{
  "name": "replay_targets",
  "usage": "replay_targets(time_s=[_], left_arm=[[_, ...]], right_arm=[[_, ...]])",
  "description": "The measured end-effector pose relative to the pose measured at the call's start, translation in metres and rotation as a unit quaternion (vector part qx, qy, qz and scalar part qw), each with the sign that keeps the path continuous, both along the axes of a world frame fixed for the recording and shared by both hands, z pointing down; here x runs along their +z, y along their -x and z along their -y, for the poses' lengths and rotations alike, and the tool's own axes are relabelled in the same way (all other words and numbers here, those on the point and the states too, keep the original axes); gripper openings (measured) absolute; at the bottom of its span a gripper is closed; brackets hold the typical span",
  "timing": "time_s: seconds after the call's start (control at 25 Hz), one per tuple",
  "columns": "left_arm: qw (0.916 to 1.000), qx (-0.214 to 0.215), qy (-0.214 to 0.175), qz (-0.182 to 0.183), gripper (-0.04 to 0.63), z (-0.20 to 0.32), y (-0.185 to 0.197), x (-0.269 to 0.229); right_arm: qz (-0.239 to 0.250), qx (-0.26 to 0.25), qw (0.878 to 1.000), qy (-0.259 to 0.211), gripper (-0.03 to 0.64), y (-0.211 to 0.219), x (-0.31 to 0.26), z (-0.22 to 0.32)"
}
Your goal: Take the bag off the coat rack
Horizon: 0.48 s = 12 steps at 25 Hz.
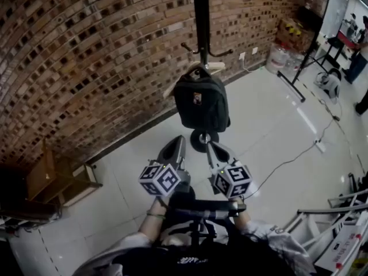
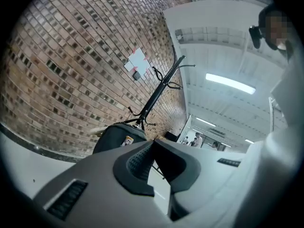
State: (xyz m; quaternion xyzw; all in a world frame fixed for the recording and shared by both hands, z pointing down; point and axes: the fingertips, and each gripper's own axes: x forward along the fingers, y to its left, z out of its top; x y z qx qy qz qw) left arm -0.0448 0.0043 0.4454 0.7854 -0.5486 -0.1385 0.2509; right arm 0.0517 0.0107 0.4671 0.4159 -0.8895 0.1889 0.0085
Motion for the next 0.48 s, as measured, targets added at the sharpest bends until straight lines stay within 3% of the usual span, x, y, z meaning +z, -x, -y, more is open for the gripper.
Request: replay_targets(time_s=[0.16, 0.36, 0.48], left_arm=[[1.0, 0.007, 0.001, -0.003, 0.008, 0.033, 0.01, 0.006], [0.9945, 0.045, -0.021, -0.092, 0.008, 0.09, 0.017, -0.005], [0.9895, 0.078, -0.024, -0.119, 0.009, 0.133, 0.02, -0.013]], right_arm=[[-0.004, 0.014, 1.0, 0.004, 0.0, 0.001, 0.006, 0.027], [-0.009, 0.048, 0.999, 0.006, 0.0, 0.001, 0.012, 0.077], [-0.015, 0.078, 0.997, 0.007, 0.0, 0.0, 0.012, 0.113]])
